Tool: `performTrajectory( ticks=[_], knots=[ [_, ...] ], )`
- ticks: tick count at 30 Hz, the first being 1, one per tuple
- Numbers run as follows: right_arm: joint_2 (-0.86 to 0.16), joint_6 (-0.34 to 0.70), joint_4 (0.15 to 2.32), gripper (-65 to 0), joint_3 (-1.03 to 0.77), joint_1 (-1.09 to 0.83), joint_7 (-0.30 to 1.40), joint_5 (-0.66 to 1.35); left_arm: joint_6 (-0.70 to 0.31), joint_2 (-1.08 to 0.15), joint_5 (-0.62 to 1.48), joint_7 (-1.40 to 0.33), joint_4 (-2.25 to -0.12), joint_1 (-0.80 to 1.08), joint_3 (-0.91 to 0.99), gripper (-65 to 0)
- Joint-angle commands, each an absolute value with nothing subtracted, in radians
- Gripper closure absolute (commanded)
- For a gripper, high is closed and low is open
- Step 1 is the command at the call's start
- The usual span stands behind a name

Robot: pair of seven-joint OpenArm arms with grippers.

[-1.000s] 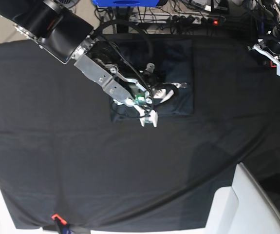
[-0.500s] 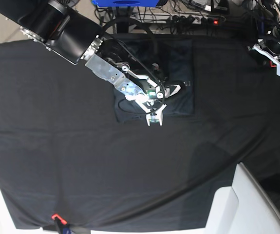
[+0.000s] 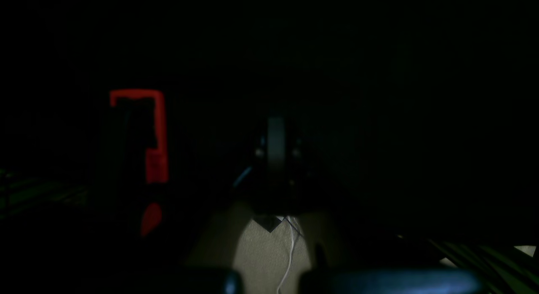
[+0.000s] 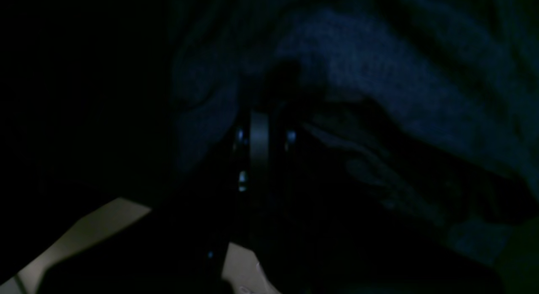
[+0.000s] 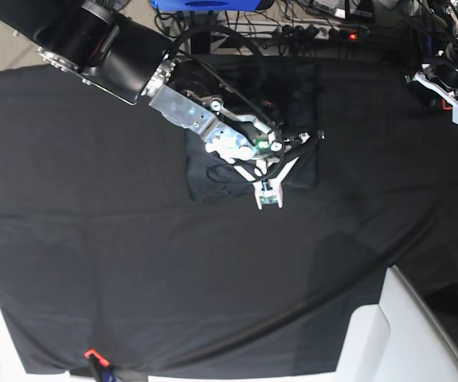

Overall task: Fold the T-shirt properly
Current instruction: 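Hold and press the folded stack with the right gripper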

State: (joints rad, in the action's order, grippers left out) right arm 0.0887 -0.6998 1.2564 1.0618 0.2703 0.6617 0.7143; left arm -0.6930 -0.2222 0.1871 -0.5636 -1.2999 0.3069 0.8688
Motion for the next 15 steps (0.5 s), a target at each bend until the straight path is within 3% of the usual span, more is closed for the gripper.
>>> performTrajectory(
  ticks=[1,15],
  knots=[
    [0.105,-0.698,1.273,-0.6,1.059,0.294,0.647,0.714,-0.698,-0.242,0.199,-0.544,-1.313,0.308,0.874,0.0],
    [0.105,-0.698,1.307,-0.6,1.063,0.289,0.648,0.720,-0.698,-0.242,0.199,-0.544,-1.313,0.308,0.874,0.0]
  ],
)
